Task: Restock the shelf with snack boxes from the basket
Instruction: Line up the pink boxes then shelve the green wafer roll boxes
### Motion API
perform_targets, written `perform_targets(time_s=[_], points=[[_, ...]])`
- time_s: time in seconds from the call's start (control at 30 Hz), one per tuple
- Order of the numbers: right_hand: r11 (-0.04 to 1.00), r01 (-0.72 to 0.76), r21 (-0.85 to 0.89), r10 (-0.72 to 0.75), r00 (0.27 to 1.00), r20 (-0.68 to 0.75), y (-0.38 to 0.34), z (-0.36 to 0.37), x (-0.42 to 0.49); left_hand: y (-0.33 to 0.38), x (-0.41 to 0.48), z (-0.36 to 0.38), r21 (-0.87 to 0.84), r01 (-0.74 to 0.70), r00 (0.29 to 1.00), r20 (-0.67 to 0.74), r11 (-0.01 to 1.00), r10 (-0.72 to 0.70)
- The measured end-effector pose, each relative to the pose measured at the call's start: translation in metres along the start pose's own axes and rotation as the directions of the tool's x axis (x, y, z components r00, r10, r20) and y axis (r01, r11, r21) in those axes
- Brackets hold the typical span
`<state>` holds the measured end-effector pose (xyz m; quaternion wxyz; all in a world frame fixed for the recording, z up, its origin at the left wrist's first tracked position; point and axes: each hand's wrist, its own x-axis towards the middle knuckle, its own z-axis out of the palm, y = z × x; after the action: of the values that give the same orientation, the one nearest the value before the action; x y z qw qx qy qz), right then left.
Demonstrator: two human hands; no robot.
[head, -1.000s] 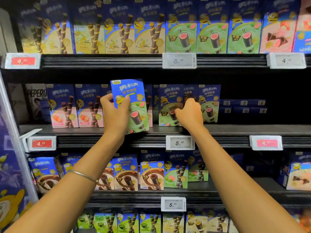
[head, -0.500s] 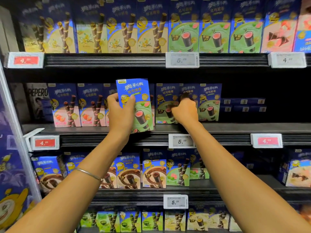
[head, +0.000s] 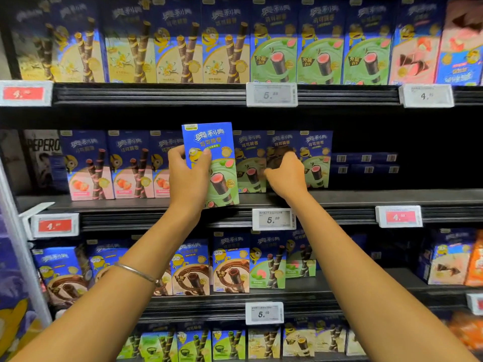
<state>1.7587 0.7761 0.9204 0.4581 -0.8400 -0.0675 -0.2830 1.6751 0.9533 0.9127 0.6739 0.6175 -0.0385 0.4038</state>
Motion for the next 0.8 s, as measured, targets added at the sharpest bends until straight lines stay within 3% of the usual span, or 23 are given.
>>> perform_targets(time_s=[0.1,0.2,0.3,0.43,0.53,0.6,0.67,0.73,0.8], points=[[0.979,0.073,0.189,-0.066,0.997,-0.043,-0.002,-0.014,-0.018,0.001,-0.004,0.007,-0.018,0.010,1.000,0.005,1.000,-0.010],[0.901,0.105,0.422,-0.159,0.983,0.094,-0.010,-0.027,-0.038,0.001,-0.011,0.022,-0.026,-0.010,0.999,0.049,1.000,0.011],[0.896,0.119,0.429,-0.233,0.946,0.224,-0.013,-0.035,-0.047,0.002,-0.015,0.039,-0.049,-0.039,0.994,0.100,0.998,0.044],[0.886,0.157,0.437,-0.250,0.954,0.165,-0.007,-0.049,-0.044,0.002,-0.018,0.058,-0.063,-0.073,0.982,0.172,0.995,0.083],[0.911,0.174,0.373,-0.222,0.971,0.089,0.012,-0.065,-0.031,-0.003,-0.016,0.060,0.166,-0.262,0.934,0.292,0.951,0.206],[0.929,0.108,0.353,-0.132,0.990,0.046,0.029,-0.074,-0.020,-0.005,-0.010,0.057,0.402,-0.494,0.852,0.400,0.771,0.337],[0.944,0.040,0.329,-0.046,0.999,0.012,0.044,-0.079,-0.009,-0.004,-0.003,0.057,0.585,-0.659,0.752,0.519,0.473,0.406],[0.957,0.002,0.289,0.000,1.000,-0.008,0.055,-0.078,-0.001,0.000,0.001,0.062,0.680,-0.705,0.696,0.606,0.204,0.385],[0.975,-0.007,0.222,0.016,0.999,-0.039,0.061,-0.074,0.004,0.004,0.006,0.071,0.725,-0.688,0.691,0.644,0.026,0.329]])
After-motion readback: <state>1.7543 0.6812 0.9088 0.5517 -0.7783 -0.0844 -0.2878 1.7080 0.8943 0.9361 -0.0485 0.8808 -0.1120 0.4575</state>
